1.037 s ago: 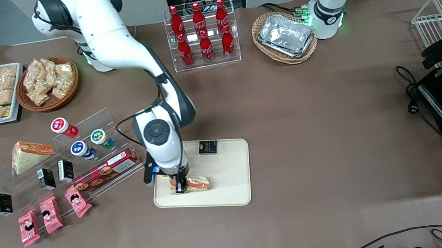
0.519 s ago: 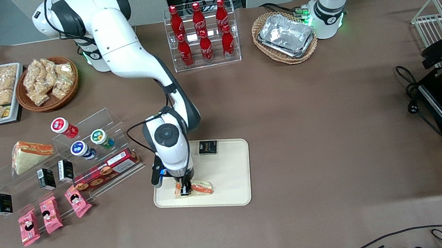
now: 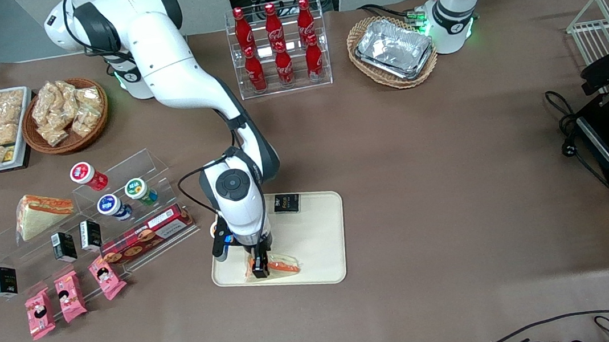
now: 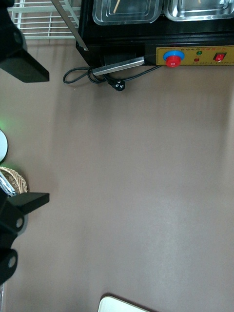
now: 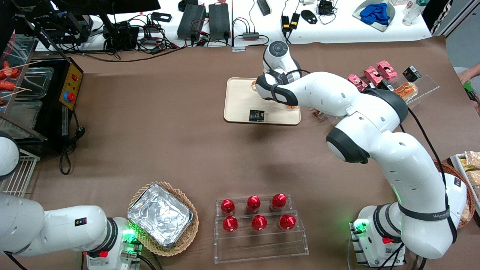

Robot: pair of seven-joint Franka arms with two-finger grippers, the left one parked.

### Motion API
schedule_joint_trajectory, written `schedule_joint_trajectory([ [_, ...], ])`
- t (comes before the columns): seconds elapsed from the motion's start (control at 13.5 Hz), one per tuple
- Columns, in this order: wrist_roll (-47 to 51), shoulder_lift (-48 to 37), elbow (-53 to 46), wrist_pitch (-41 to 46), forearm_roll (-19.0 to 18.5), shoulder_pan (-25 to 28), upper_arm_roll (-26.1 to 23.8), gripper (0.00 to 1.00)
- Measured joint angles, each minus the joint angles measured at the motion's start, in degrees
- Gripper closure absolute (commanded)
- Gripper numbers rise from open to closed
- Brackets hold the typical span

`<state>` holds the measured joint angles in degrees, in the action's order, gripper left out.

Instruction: Place sandwich on tray

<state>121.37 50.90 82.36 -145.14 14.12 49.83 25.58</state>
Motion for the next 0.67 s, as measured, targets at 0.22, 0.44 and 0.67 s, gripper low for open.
schedule_joint_trajectory([
  [0.22,-0.03,-1.92,-1.62,2.62,-0.73,0.06,0.76,0.00],
  [0.44,-2.94,-7.98,-2.24,8.49,-3.17,-0.24,1.49,0.00],
  [0.67,-11.99,-15.00,-1.96,16.39,-3.61,-0.91,1.79,0.00],
])
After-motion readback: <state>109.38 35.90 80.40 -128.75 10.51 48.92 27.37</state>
